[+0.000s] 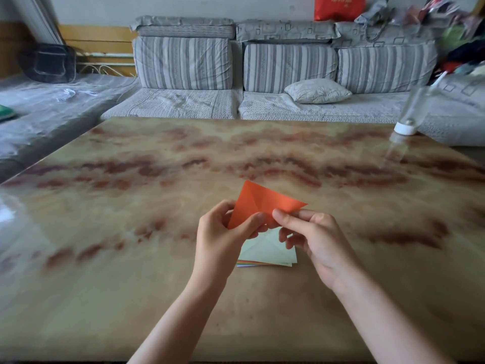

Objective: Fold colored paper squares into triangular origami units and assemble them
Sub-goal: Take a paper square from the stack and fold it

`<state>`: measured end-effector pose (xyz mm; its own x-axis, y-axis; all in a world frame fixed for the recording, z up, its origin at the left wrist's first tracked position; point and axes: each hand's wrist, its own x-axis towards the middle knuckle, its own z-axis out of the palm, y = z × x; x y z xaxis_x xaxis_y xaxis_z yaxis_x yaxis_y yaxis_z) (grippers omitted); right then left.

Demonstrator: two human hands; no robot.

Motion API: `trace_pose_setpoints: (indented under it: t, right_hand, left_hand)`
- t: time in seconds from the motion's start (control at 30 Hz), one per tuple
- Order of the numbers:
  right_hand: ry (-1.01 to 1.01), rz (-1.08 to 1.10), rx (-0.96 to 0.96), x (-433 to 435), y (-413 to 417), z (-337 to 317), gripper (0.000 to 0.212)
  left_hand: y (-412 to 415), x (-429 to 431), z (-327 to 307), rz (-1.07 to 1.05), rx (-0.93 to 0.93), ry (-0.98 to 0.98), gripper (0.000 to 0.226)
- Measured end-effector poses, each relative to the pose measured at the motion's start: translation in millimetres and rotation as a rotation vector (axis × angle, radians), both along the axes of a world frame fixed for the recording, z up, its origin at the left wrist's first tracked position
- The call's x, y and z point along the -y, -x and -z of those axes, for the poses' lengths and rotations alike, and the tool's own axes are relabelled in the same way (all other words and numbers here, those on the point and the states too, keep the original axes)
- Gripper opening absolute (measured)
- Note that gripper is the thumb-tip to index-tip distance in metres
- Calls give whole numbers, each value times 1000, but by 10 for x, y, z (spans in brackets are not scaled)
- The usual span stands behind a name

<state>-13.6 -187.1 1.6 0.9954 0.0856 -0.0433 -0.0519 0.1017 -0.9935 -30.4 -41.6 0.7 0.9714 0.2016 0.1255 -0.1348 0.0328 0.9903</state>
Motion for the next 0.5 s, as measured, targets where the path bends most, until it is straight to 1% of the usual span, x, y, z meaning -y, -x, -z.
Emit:
trace_pose_setpoints:
  t: [0.13,0.37,0.5]
  right_hand:
    - [-51,-2,7,0,6,-13,15]
    - [-155,88,-21,15,-31,-10,11]
    - [-167,78,-10,-12,-21,-25,17]
  left_hand:
    - [6,-1,-20,8,-1,18,12]
    - [8,22,-11,1,-16,13,12]
    - [-5,5,-19,-19,-13,17,12]
